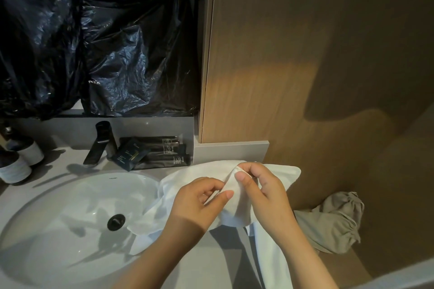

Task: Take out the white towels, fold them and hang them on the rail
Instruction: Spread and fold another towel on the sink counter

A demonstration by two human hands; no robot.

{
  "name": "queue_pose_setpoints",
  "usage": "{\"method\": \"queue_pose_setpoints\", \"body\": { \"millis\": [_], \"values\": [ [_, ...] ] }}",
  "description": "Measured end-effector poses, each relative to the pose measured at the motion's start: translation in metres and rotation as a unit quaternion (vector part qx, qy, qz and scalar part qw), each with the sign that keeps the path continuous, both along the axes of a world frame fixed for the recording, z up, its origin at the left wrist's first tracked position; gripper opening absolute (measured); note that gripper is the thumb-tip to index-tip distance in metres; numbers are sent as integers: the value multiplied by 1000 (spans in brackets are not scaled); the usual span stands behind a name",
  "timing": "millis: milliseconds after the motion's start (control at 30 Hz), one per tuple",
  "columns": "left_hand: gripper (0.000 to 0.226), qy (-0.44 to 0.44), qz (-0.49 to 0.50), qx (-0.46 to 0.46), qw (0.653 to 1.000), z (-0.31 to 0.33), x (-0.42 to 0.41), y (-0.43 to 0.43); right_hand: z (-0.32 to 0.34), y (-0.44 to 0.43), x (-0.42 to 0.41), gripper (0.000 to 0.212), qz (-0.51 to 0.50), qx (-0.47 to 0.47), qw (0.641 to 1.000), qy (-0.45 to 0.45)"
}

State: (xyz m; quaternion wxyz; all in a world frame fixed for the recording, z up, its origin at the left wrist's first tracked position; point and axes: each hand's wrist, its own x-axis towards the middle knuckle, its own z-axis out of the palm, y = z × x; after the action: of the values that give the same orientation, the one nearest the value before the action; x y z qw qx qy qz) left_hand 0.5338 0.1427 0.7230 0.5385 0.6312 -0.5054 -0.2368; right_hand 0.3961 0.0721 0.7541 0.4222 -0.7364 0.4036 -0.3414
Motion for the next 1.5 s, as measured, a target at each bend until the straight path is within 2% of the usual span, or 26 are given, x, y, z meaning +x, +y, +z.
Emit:
{"method": "queue_pose_setpoints", "body": {
  "millis": [167,400,500,633,733,933,1033,1167,1300,1433,1500],
  "values": [
    [17,-41,-5,5,999,-1,7,1,11,-8,2,12,-8,-17,999,-34],
    [38,-86,-21,-2,996,-4,24,-3,28,-23,0,13,-18,-68,994,-86],
    [26,-90,-19,23,996,-5,34,-2,35,-30,-2,15,-38,-91,990,-102],
    [16,-131,13,23,991,-1,43,-4,45,-37,-1,16,-53,-119,986,-104],
    [11,-130,32,12,991,8,48,-10,53,-42,2,13,-60,-129,985,-99],
    [8,-211,99,-59,971,56,68,-40,96,-52,10,12,-70,-187,972,-121],
    [10,-236,113,-65,963,78,76,-53,120,-60,13,13,-83,-212,964,-135],
    [13,-221,77,-24,972,85,80,-59,134,-71,18,16,-105,-245,957,-115],
    [24,-217,47,51,974,64,82,-57,135,-81,13,14,-136,-267,947,-119],
    [47,-232,40,112,965,36,82,-55,124,-84,11,10,-118,-278,949,-88],
    [43,-214,31,122,969,25,82,-51,115,-86,8,9,-117,-275,951,-81]
  ]
}}
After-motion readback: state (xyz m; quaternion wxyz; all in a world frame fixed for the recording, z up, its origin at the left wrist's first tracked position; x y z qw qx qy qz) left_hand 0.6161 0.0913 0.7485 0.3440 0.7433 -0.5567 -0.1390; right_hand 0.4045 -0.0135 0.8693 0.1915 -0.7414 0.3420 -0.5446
